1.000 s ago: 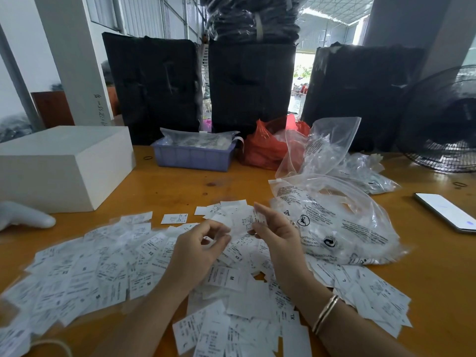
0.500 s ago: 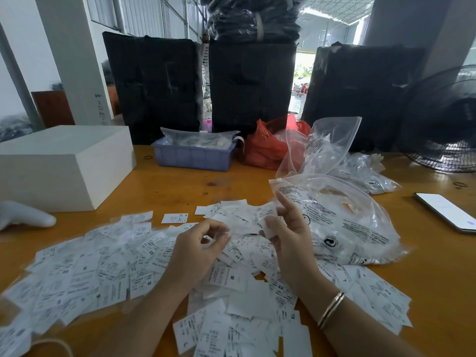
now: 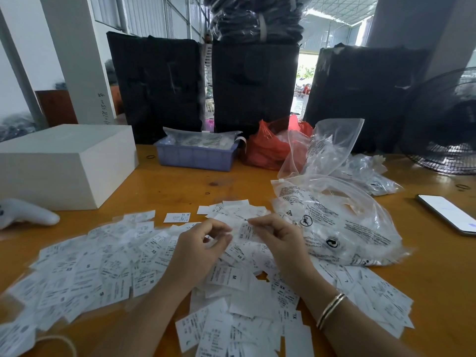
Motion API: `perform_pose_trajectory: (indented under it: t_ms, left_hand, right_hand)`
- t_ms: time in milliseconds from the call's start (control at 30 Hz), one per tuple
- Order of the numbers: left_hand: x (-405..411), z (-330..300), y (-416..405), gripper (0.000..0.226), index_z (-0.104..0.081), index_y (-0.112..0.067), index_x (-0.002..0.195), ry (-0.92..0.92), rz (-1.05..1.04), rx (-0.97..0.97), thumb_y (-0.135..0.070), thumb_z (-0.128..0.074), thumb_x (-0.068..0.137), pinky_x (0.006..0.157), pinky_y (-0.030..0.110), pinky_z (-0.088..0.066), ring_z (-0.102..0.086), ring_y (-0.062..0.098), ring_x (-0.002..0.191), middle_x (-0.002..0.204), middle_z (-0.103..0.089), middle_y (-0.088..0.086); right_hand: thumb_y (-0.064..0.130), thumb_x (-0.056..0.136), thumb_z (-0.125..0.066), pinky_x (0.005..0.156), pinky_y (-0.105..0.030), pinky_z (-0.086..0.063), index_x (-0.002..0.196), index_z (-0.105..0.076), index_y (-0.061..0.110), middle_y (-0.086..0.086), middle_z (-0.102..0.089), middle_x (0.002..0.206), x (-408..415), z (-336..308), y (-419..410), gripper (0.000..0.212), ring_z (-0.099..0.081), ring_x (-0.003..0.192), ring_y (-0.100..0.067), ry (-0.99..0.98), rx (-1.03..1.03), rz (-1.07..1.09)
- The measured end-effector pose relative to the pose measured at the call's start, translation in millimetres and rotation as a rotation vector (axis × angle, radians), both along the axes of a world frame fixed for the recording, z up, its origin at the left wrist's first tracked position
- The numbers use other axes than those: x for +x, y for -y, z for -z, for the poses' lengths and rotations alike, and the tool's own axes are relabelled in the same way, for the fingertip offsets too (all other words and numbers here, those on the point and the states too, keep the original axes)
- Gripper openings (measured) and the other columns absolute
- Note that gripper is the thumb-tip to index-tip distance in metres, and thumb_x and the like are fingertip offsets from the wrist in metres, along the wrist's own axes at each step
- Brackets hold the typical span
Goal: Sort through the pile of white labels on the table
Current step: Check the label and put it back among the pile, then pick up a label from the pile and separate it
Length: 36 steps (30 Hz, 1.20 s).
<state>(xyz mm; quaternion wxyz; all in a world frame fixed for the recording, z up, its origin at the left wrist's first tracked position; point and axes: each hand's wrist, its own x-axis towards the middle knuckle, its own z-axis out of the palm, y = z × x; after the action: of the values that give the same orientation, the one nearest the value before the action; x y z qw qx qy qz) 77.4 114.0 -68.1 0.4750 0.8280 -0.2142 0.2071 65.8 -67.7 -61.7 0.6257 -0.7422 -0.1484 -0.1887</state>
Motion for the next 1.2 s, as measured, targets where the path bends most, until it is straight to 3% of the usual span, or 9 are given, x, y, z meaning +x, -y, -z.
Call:
perform_pose_trajectory:
  t_ms: [167,333,467,567,700,900,1033,1100,1200]
  left_hand:
    - [-2,0,1,0.019,-0.060,-0.042,0.088,-0.062,0.052,0.034,-0.024,-0.067,0.086,0.069,0.002,-0.043,-0.058,-0.013,0.088,0.084,-0.066,-0.023]
    - [-1,0,3,0.010,-0.065,-0.037,0.088,-0.143,0.084,0.020,-0.027,-0.064,0.088,0.067,0.012,-0.051,-0.063,-0.006,0.080,0.078,-0.069,-0.018]
    - [-1,-3,2,0.015,-0.065,-0.038,0.082,-0.184,0.091,-0.048,-0.028,-0.059,0.091,0.064,0.012,-0.052,-0.064,-0.004,0.078,0.079,-0.070,-0.023]
    - [0,-3,1,0.013,-0.066,-0.037,0.084,-0.217,0.089,-0.096,-0.032,-0.057,0.091,0.063,0.008,-0.048,-0.064,-0.006,0.078,0.079,-0.071,-0.022]
    - [-1,0,4,0.026,-0.069,-0.034,0.085,-0.226,0.125,-0.065,-0.053,-0.053,0.076,0.063,0.018,-0.054,-0.066,0.005,0.074,0.080,-0.071,-0.013]
    - [-1,-2,2,0.013,-0.061,-0.042,0.083,-0.225,0.043,-0.159,-0.034,-0.056,0.091,0.062,0.000,-0.042,-0.058,-0.016,0.081,0.082,-0.064,-0.036]
    - [0,-1,3,0.013,-0.063,-0.045,0.079,-0.210,0.032,-0.148,-0.046,-0.054,0.087,0.061,0.007,-0.048,-0.061,-0.002,0.069,0.073,-0.069,-0.010]
    - [-1,0,4,0.024,-0.064,-0.043,0.083,-0.199,0.068,-0.119,-0.059,-0.048,0.078,0.064,0.012,-0.049,-0.062,0.007,0.071,0.076,-0.070,-0.009]
    - [-1,0,4,0.028,-0.062,-0.045,0.083,-0.214,0.059,-0.135,-0.064,-0.045,0.073,0.065,0.005,-0.047,-0.062,-0.004,0.076,0.080,-0.068,-0.024]
  right_hand:
    - [0.004,0.088,-0.062,0.056,-0.014,-0.041,0.096,-0.065,0.035,0.026,-0.060,0.073,0,2,-3,0.033,-0.045,0.056,-0.002,0.011,-0.155,-0.003]
    - [0.011,0.090,-0.061,0.049,-0.018,-0.038,0.113,-0.049,0.047,0.022,-0.061,0.089,1,6,-6,0.044,-0.041,0.051,-0.003,0.018,-0.225,-0.003]
    - [0.010,0.091,-0.058,0.059,-0.027,-0.043,0.129,-0.043,0.037,0.010,-0.062,0.096,2,6,-4,0.048,-0.046,0.065,-0.015,-0.042,0.015,-0.041]
    - [0.005,0.091,-0.057,0.065,-0.031,-0.046,0.122,-0.045,0.039,0.002,-0.057,0.093,3,5,-2,0.047,-0.050,0.072,-0.019,-0.078,0.093,-0.018]
    - [0.003,0.089,-0.060,0.061,-0.021,-0.047,0.118,-0.049,0.039,0.008,-0.056,0.084,1,6,-13,0.048,-0.051,0.067,-0.006,-0.031,-0.006,-0.045]
    - [0.009,0.089,-0.062,0.066,-0.024,-0.053,0.104,-0.060,0.030,0.012,-0.065,0.084,1,5,-10,0.026,-0.061,0.073,-0.014,-0.121,0.041,0.042]
    - [0.008,0.087,-0.064,0.064,-0.020,-0.051,0.085,-0.068,0.026,0.011,-0.070,0.078,-2,4,-13,0.018,-0.064,0.068,-0.008,-0.146,-0.021,-0.012]
    - [0.010,0.087,-0.064,0.065,-0.027,-0.054,0.089,-0.067,0.029,0.007,-0.070,0.079,-4,4,-18,0.019,-0.064,0.071,-0.017,-0.138,-0.046,-0.051]
    - [0.013,0.088,-0.064,0.065,-0.027,-0.052,0.104,-0.060,0.034,0.004,-0.066,0.084,-2,4,-16,0.026,-0.062,0.075,-0.024,-0.155,0.016,0.041]
